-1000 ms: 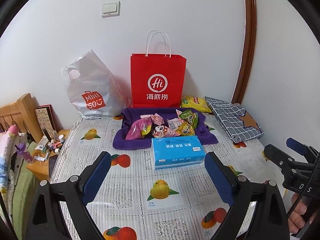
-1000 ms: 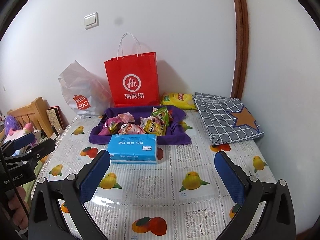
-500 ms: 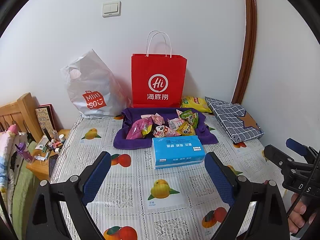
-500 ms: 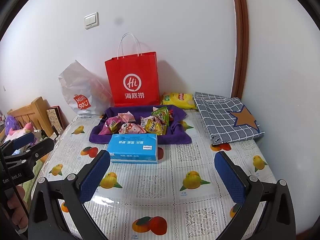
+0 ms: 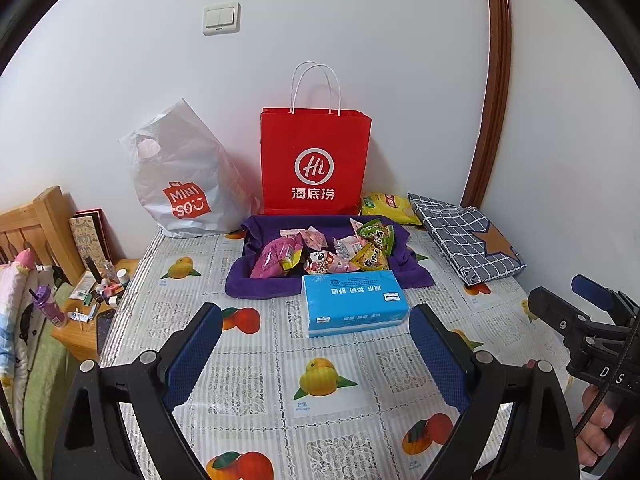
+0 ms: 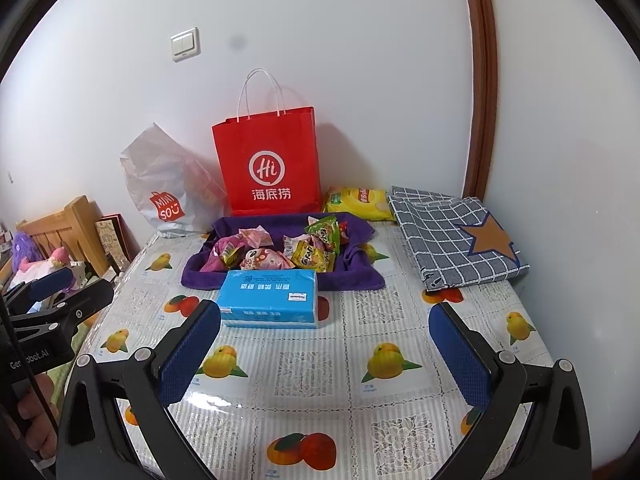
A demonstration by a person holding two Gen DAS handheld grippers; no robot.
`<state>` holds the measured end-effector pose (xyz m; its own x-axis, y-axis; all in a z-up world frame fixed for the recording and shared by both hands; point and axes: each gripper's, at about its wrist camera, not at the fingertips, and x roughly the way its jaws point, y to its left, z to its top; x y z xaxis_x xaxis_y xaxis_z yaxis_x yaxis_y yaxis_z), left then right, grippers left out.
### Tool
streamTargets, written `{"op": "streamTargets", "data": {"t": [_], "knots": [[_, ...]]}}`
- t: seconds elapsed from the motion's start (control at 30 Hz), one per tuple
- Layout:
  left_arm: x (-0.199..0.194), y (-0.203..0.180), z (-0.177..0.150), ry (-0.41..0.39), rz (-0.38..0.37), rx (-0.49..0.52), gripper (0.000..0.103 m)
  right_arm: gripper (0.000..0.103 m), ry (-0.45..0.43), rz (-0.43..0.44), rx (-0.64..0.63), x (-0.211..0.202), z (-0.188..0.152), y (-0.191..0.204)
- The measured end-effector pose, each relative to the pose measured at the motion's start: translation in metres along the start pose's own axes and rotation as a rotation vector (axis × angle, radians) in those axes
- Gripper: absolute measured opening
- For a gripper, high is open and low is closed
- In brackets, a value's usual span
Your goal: Organize snacks
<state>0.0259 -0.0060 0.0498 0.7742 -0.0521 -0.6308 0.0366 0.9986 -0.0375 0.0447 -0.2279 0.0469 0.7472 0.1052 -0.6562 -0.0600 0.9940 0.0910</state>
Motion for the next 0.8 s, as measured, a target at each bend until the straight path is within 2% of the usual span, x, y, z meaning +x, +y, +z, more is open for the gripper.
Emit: {"op": "streamTargets", "data": {"t": [0.8], "knots": [[-0.0021,-0.0003,0.0004,-0.003,-0.001,-0.003,0.095,0.103,-0.007,0.008,-0.003,-0.0032,-0.0005,0.0027]]}}
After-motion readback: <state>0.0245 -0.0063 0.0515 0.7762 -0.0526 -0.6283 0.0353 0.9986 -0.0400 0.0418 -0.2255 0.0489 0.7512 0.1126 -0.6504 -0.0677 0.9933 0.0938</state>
